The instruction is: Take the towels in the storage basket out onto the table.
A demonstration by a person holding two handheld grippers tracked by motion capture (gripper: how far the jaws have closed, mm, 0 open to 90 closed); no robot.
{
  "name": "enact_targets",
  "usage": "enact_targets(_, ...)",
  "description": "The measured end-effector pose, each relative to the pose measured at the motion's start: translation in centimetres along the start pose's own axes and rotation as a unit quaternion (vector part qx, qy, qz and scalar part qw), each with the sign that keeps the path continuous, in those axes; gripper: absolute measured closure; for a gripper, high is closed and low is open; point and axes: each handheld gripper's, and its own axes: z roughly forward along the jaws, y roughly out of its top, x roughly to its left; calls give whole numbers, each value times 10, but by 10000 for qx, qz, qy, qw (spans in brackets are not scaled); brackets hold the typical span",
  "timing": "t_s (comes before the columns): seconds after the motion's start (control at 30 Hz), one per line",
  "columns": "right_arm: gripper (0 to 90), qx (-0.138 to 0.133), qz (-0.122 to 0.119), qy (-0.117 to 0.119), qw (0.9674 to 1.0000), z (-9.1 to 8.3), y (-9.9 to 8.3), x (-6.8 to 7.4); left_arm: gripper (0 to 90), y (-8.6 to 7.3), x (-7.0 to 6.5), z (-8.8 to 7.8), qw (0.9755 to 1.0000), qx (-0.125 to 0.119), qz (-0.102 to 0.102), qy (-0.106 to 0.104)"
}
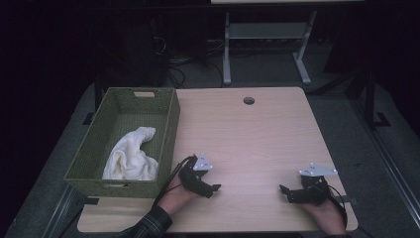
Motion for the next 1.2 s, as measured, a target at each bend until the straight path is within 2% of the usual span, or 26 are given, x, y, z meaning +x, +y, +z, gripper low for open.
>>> enact_targets(0.3, 71, 8, 4, 8, 10000, 0, 0, 0, 130, 5, 6, -9, 9991, -273, -230, -247)
enact_targets(0.37, 71, 7, 4, 8, 10000, 0, 0, 0, 132, 7, 8, -11, 9989, -351, -220, -228)
enact_targets(0.5, 71, 7, 5, 7, 10000, 0, 0, 0, 134, 10, 11, -13, 9987, -371, -255, -228)
enact_targets(0.7, 71, 7, 3, 8, 10000, 0, 0, 0, 135, 14, 12, -17, 9989, -364, -206, -211)
enact_targets(0.77, 71, 9, -8, 8, 10000, 0, 0, 0, 136, 15, 12, -18, 9987, -391, -260, -217)
enact_targets(0.97, 72, 9, -8, 8, 10000, 0, 0, 0, 145, 19, 12, -20, 9993, -295, -162, -163)
enact_targets(1.03, 72, 10, -9, 8, 10000, 0, 0, 0, 145, 21, 12, -21, 9990, -341, -230, -152)
enact_targets(1.07, 72, 9, -9, 9, 10000, 0, 0, 0, 145, 22, 13, -22, 9993, -306, -170, -135)
enact_targets(1.2, 72, 9, -12, 9, 10000, 0, 0, 0, 145, 25, 14, -24, 9990, -351, -239, -142)
